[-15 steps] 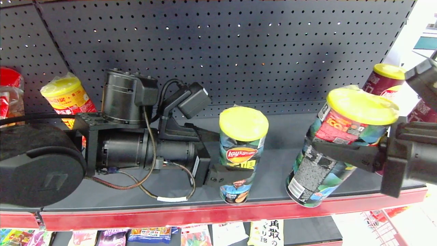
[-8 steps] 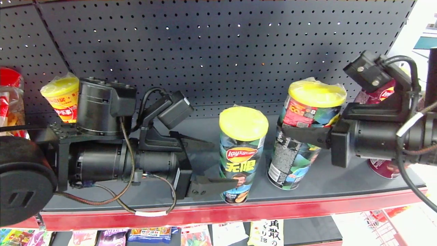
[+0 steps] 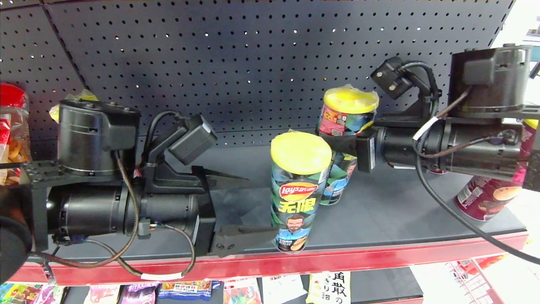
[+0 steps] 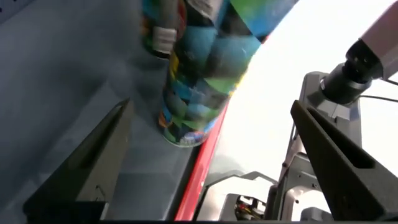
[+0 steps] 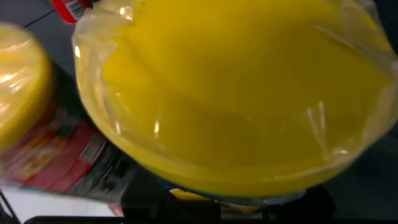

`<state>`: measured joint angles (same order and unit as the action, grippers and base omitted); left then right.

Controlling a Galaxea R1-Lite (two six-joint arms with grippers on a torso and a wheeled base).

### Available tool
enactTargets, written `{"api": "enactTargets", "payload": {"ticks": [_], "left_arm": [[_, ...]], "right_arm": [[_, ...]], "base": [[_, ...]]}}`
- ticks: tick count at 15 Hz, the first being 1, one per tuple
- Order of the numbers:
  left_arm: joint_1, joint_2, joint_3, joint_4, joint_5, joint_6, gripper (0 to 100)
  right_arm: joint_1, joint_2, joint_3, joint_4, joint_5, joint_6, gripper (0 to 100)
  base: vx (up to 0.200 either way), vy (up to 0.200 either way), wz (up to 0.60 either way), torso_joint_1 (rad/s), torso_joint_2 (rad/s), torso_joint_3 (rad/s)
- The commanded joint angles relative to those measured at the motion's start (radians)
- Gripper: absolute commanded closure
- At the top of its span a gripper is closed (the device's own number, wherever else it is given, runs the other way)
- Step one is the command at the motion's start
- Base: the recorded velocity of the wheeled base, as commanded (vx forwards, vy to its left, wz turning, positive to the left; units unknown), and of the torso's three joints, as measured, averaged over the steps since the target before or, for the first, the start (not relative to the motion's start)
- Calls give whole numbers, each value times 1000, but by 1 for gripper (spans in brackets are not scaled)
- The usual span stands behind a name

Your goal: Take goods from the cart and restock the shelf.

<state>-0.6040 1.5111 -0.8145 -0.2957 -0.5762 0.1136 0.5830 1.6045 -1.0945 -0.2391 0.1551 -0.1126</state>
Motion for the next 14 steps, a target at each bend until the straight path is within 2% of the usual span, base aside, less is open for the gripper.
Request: {"api": "enactTargets", "payload": {"ticks": [1, 5, 7, 10, 14], "left_arm": [[24, -55, 43, 0, 1, 0, 0], [124, -129, 87, 1, -2, 4, 0], [145, -153, 95, 4, 1, 6, 0], [159, -158, 115, 1, 1, 31, 0], [161, -160, 120, 0, 1, 28, 0]], "right_arm": [[-14, 98, -71, -2, 1, -2, 100], [-17, 199, -168, -2, -5, -10, 100], [-17, 239, -211, -3, -3, -18, 100], [-17, 282, -275, -3, 1, -16, 100], [-12, 295, -294, -3, 0, -15, 100]], "base": [[0, 0, 0, 0, 0, 0], [0, 0, 0, 0, 0, 0], [0, 0, 0, 0, 0, 0], [0, 0, 0, 0, 0, 0], [0, 0, 0, 0, 0, 0]]}}
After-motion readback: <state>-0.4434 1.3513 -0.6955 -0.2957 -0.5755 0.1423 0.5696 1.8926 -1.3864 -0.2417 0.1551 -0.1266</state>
